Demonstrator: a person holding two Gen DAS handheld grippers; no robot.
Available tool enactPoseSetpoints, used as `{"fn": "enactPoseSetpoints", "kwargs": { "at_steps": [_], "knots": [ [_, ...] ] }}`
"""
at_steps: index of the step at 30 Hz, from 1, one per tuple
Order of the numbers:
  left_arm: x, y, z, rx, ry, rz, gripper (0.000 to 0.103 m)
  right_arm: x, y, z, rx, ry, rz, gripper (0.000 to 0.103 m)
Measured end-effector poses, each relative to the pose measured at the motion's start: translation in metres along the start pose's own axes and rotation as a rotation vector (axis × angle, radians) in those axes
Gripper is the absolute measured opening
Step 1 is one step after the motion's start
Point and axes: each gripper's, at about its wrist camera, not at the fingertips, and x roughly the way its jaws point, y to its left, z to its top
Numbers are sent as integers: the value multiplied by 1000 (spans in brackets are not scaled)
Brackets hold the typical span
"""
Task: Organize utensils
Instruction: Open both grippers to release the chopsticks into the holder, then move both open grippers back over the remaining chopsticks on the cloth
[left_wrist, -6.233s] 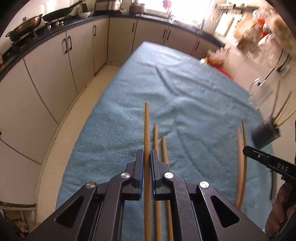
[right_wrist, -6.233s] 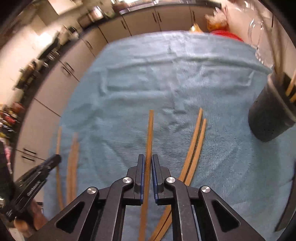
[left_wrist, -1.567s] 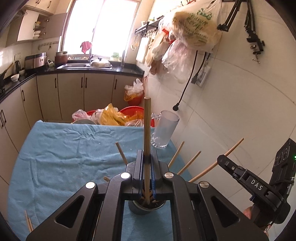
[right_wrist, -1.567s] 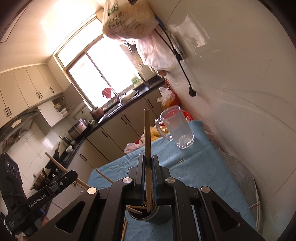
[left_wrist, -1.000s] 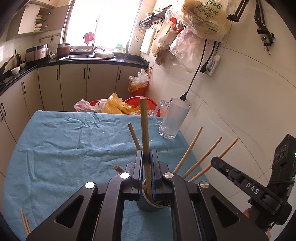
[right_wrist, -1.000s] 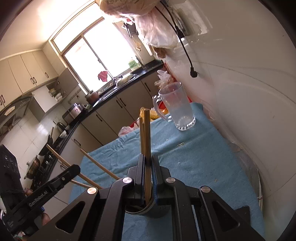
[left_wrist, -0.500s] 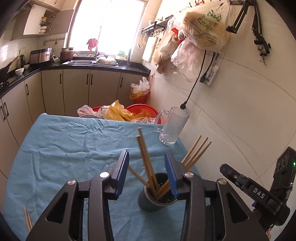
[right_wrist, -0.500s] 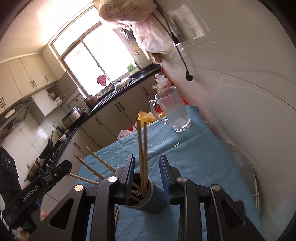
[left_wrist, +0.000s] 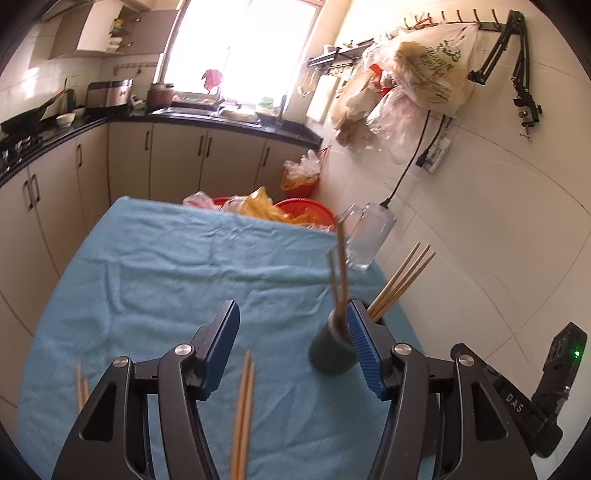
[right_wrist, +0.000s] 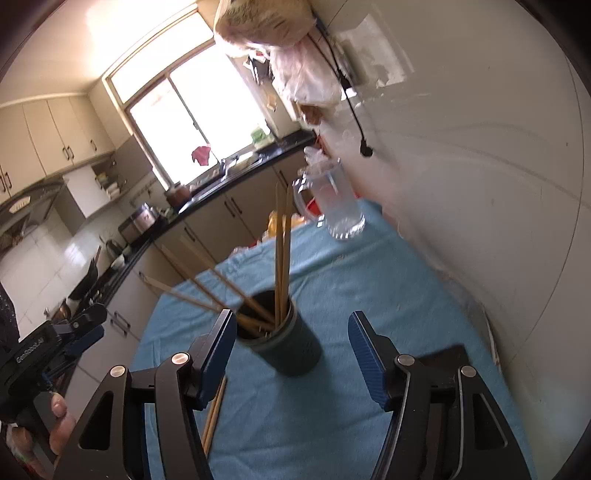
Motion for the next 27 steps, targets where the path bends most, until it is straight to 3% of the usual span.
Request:
{"fn": "enactPoseSetpoints", "kwargs": {
  "at_steps": [12, 19, 27],
  "knots": [
    [-42, 69, -59, -84, 44, 78, 59, 19, 38, -59, -85, 142, 30, 67],
    [-56, 121, -97, -139, 107, 154, 59, 30, 56, -92, -131, 223, 54, 67],
    [-51, 204, -123, -310, 207, 238, 59, 34, 65, -106, -163, 250, 46, 67]
  ]
}}
